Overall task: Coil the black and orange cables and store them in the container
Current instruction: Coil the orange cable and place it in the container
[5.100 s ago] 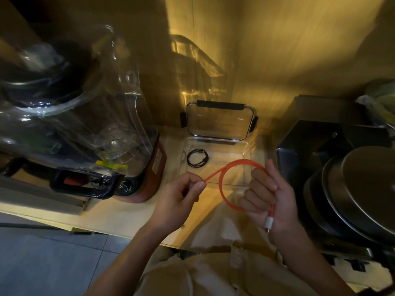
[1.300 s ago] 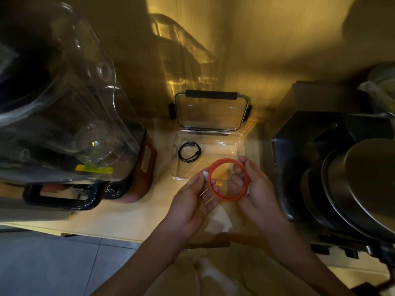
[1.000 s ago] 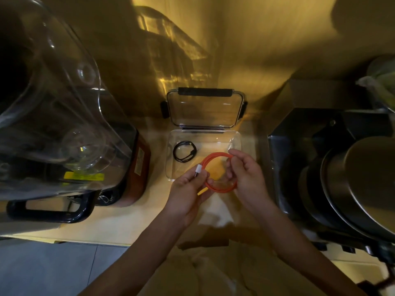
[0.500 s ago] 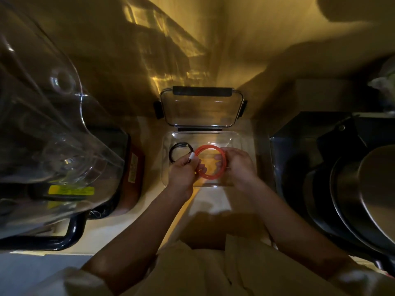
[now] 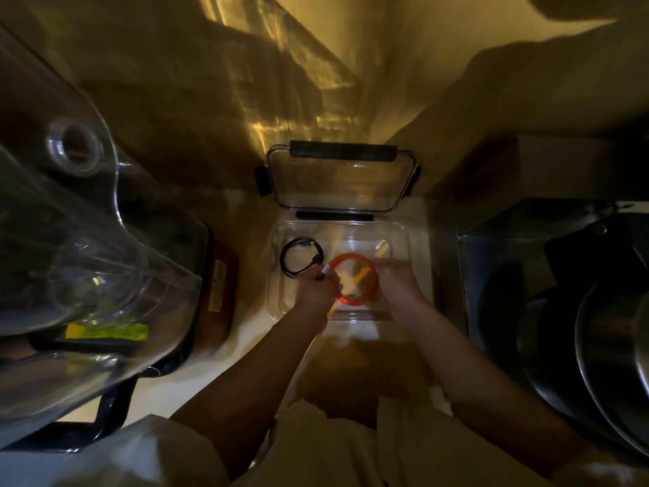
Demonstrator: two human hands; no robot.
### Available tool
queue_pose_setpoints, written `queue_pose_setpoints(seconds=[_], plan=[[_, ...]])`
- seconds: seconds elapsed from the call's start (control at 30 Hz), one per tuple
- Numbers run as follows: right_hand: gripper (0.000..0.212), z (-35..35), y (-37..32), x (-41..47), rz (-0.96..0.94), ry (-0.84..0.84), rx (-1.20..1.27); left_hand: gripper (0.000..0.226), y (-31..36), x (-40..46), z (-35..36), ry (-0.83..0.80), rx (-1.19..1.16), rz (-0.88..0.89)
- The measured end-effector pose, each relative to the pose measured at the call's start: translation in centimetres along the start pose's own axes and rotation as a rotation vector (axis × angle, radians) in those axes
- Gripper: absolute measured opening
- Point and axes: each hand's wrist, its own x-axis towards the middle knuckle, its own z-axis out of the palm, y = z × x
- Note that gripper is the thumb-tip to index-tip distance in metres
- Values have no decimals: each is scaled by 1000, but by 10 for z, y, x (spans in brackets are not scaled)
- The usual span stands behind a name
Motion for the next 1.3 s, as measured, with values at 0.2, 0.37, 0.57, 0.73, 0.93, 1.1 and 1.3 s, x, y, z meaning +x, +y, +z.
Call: queue_pose_setpoints(seconds=[0.2,0.37,0.57,0.73,0.93,1.1,1.3], plan=[[29,-1,5,8,-42,54,-82,31,-3,13,6,-4,427,70],[25,-2,7,3,-165,2,-216,31,-2,18,5,-3,675,135],[32,-6,14,4,-302,-77,-459,31,4,21,0,22,942,160],[42,-4,18,3,-387,-75,-678,30,9,19,-4,98,1109,278],[60,-5,24,4,-400,-131,-843,30,4,21,-5,157,1076,342],[57,-6,23,5,-414,-136,-783,21,-1,22,-4,105,995,402],[53,-6,26,6,-443,-110,-784,16,-3,26,0,46,897,378]])
